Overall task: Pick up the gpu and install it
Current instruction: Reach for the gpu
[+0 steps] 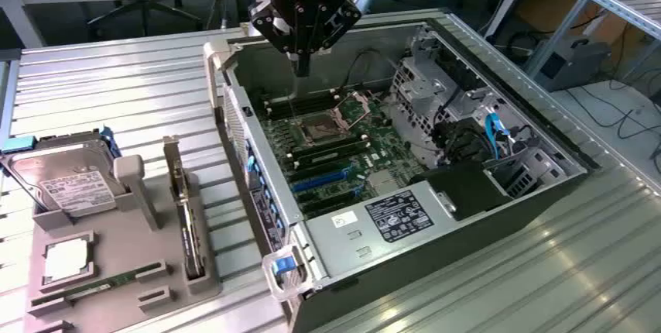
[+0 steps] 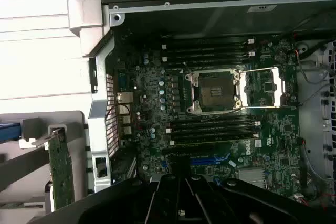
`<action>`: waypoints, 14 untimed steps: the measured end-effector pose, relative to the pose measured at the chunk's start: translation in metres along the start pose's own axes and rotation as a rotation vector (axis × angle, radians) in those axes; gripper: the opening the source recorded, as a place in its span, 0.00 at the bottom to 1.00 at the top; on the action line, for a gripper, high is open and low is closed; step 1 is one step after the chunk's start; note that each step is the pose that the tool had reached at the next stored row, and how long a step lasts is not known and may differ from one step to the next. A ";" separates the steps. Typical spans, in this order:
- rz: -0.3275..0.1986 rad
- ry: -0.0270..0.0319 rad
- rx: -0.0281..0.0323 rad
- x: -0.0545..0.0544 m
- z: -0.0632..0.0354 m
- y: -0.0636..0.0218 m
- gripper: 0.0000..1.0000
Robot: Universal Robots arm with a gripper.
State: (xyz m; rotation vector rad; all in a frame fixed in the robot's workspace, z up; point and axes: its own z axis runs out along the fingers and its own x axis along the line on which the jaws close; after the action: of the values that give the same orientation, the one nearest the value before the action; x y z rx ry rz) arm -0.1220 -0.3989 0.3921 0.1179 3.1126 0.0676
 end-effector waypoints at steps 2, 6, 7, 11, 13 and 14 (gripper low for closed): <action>0.000 -0.0001 0.0000 0.000 0.0002 0.0000 0.11; 0.000 -0.0001 0.0000 0.000 0.0003 0.0000 0.11; 0.000 0.0000 0.0000 0.000 0.0003 0.0000 0.11; 0.000 -0.0001 0.0000 0.000 0.0003 0.0000 0.11; 0.000 0.0000 0.0000 0.000 0.0003 0.0000 0.11; 0.000 -0.0002 -0.0002 0.001 0.0004 -0.0001 0.11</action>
State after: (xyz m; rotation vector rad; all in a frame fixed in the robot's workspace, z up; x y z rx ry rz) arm -0.1227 -0.3989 0.3916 0.1183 3.1123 0.0679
